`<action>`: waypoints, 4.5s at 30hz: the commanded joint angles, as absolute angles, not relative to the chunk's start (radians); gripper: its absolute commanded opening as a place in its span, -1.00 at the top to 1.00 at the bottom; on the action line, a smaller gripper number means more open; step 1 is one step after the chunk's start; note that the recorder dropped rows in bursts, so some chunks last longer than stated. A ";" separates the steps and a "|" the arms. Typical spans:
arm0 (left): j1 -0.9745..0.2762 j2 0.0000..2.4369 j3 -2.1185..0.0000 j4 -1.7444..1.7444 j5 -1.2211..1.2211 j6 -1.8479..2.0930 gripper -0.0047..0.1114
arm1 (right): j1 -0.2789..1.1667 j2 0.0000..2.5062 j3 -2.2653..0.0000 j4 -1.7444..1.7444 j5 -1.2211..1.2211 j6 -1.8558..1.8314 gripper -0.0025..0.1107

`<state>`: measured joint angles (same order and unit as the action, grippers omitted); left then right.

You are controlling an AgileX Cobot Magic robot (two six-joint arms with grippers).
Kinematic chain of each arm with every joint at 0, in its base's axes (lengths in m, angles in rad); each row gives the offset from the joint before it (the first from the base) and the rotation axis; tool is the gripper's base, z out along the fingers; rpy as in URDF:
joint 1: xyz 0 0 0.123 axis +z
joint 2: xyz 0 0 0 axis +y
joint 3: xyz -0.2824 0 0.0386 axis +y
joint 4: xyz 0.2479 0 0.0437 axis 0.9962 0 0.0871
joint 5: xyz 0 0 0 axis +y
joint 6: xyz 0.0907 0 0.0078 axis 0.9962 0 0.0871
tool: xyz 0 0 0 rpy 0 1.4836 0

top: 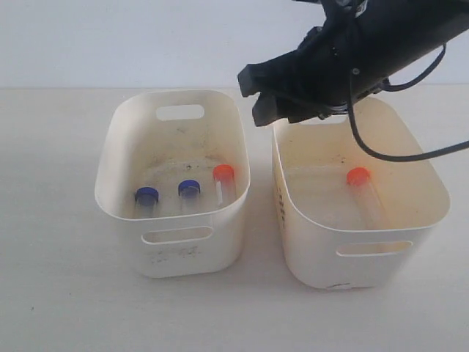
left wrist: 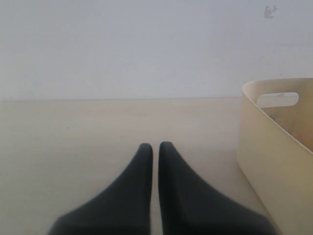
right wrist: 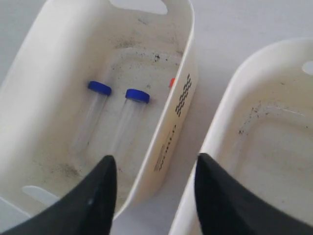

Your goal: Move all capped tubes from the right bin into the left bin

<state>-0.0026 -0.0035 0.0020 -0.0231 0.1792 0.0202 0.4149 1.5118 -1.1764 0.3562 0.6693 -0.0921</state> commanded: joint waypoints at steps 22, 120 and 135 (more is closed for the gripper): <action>-0.010 0.000 0.000 -0.026 0.172 0.016 0.85 | 0.405 1.553 -1.359 -0.117 1.063 0.239 0.96; -0.010 0.000 0.000 -0.026 0.172 0.016 0.85 | 0.459 1.878 -1.268 -0.404 1.010 0.573 -0.05; -0.010 0.000 0.000 -0.026 0.172 0.016 0.85 | 0.457 1.947 -1.268 -0.433 1.014 0.573 -0.05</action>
